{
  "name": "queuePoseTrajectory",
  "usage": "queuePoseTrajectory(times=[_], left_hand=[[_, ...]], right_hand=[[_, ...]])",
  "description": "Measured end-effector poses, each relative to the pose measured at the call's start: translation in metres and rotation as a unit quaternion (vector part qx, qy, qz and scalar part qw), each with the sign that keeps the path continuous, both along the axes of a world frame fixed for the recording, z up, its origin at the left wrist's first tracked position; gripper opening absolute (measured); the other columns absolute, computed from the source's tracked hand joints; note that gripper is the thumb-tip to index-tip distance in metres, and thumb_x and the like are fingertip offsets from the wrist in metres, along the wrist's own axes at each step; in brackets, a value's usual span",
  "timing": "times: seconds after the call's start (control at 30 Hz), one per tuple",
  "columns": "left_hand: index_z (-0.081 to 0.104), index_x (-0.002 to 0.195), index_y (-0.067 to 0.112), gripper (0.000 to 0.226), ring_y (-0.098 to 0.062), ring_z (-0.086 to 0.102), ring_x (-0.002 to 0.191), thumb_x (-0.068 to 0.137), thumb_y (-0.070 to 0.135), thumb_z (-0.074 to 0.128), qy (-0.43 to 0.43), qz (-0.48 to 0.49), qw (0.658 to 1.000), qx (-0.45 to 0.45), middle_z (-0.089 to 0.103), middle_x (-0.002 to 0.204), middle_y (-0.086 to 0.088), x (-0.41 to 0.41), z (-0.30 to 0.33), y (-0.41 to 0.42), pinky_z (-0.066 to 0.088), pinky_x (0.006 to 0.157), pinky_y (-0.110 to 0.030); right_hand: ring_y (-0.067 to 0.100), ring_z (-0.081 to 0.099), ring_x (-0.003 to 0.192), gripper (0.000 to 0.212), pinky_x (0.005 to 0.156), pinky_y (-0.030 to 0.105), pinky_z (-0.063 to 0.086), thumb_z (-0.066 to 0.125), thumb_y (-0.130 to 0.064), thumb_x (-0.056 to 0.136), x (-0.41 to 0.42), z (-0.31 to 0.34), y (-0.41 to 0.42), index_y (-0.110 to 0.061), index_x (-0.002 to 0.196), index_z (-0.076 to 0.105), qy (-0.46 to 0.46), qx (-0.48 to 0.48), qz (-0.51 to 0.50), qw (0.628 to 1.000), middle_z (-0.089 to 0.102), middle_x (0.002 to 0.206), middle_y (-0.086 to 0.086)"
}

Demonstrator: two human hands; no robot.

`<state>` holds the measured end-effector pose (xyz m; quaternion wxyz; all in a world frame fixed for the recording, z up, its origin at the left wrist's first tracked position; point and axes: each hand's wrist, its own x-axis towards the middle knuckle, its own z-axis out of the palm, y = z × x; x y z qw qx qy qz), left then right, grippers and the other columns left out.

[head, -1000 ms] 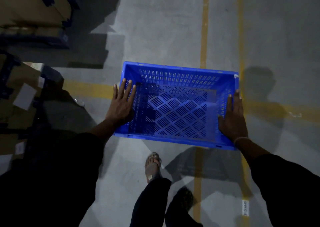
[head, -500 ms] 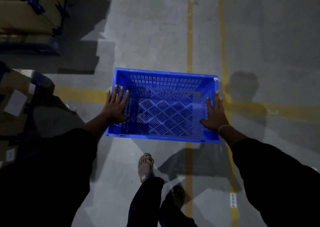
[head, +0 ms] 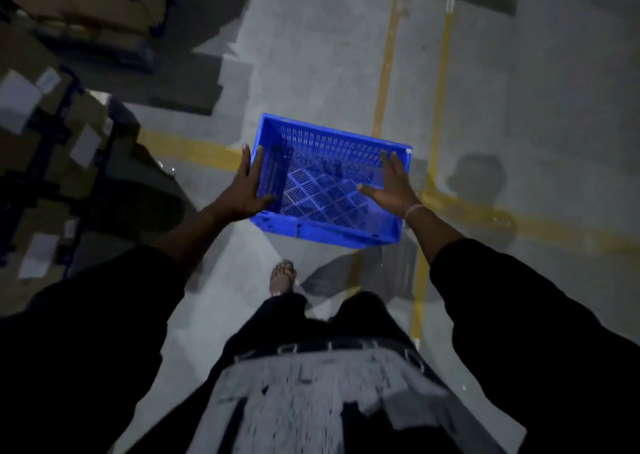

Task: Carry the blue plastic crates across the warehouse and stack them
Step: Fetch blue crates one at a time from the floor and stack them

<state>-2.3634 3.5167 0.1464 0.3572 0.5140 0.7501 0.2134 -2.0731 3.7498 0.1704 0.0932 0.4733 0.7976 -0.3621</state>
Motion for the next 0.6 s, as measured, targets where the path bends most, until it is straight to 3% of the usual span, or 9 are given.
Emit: queuePoseTrajectory(times=[0.07,0.2,0.3,0.43,0.5,0.6], left_hand=[[-0.013,0.160,0.015,0.127,-0.017,-0.036,0.145,0.075,0.091,0.043,0.002,0.025,1.000,0.008,-0.028,0.164,-0.016,0.009,0.016,-0.014,0.005,0.121,-0.042],[-0.011,0.161,0.018,0.128,-0.039,-0.009,0.154,0.072,0.092,0.045,0.025,0.096,0.995,0.009,-0.031,0.163,-0.015,0.031,0.033,-0.039,0.019,0.123,-0.052],[-0.013,0.160,0.025,0.126,-0.028,-0.012,0.155,0.072,0.091,0.048,0.034,0.176,0.984,0.013,-0.032,0.163,-0.009,0.055,0.046,-0.059,0.019,0.123,-0.045],[-0.011,0.161,0.023,0.111,-0.003,-0.017,0.145,0.088,0.060,0.064,0.047,0.254,0.966,0.029,-0.029,0.165,-0.006,0.100,0.068,-0.073,0.016,0.116,-0.027],[-0.010,0.161,0.022,0.109,-0.002,-0.019,0.143,0.090,0.052,0.067,0.055,0.312,0.948,0.032,-0.027,0.165,-0.006,0.139,0.084,-0.087,0.012,0.114,-0.025],[-0.009,0.161,0.021,0.108,-0.012,-0.017,0.151,0.089,0.052,0.065,0.051,0.378,0.923,0.046,-0.026,0.166,-0.007,0.183,0.095,-0.114,0.012,0.116,-0.027]], right_hand=[[0.021,-0.008,0.152,0.105,0.122,0.048,0.010,0.064,-0.064,0.081,-0.013,0.015,-0.005,-0.030,0.157,-0.001,0.017,0.011,0.018,1.000,-0.011,0.165,-0.003],[0.021,-0.006,0.152,0.103,0.121,0.051,0.013,0.063,-0.067,0.081,-0.035,0.033,-0.002,-0.035,0.156,0.000,0.060,0.008,0.078,0.995,-0.010,0.164,-0.006],[0.023,-0.005,0.152,0.102,0.120,0.052,0.015,0.063,-0.065,0.082,-0.051,0.043,0.003,-0.034,0.156,0.001,0.082,0.011,0.152,0.985,-0.009,0.165,-0.006],[0.025,-0.002,0.152,0.101,0.120,0.052,0.016,0.063,-0.064,0.083,-0.060,0.054,0.002,-0.034,0.156,0.002,0.094,0.007,0.196,0.976,-0.008,0.165,-0.006],[0.025,-0.002,0.152,0.101,0.120,0.050,0.015,0.064,-0.062,0.083,-0.057,0.067,-0.004,-0.032,0.157,0.003,0.115,0.000,0.253,0.961,-0.006,0.165,-0.004],[0.024,0.000,0.152,0.103,0.121,0.048,0.016,0.064,-0.064,0.081,-0.062,0.077,-0.022,-0.029,0.157,0.004,0.124,0.001,0.314,0.941,-0.003,0.165,0.000]])
